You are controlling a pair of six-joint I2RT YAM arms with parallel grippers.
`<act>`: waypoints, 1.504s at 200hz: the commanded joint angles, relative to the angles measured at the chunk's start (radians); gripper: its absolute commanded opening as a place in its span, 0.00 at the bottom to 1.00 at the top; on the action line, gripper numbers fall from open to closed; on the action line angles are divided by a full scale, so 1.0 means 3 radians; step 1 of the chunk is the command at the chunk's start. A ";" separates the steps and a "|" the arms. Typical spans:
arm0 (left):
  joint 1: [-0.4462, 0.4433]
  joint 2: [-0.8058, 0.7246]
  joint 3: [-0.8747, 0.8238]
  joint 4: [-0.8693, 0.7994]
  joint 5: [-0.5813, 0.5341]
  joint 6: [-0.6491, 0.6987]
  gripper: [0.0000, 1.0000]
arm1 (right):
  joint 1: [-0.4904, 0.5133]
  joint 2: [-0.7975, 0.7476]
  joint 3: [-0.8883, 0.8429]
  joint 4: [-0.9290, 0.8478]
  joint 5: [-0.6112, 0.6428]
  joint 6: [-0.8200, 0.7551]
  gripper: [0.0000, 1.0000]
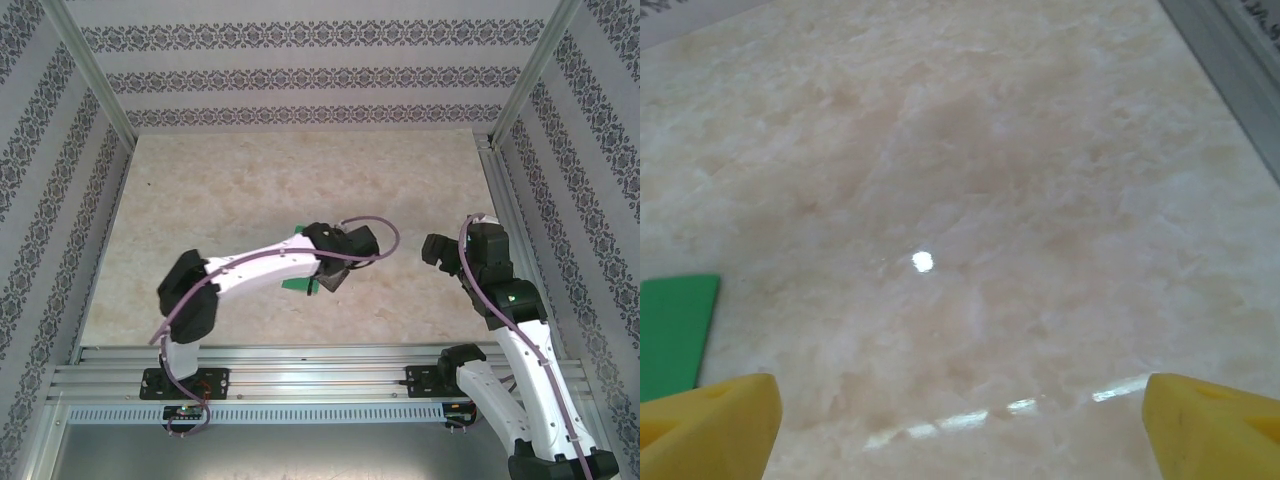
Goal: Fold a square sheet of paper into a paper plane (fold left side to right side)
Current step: Turn over the paper at the center of the table, then third fold the triangle at the center of the table.
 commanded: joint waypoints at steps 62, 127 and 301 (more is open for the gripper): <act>0.1713 -0.1779 -0.2175 0.2089 0.2411 -0.0441 0.95 | 0.1313 0.1431 -0.0319 0.1747 -0.0863 0.0952 0.63; 0.2236 -0.1439 -0.2730 0.3063 0.3240 -0.0748 0.88 | 0.1793 0.3231 0.0392 0.2702 -0.1193 0.1316 0.45; 0.2099 -0.0437 -0.2681 0.3515 0.3421 -0.0873 0.67 | 0.1583 0.4003 0.0588 0.2492 -0.1180 0.1123 0.30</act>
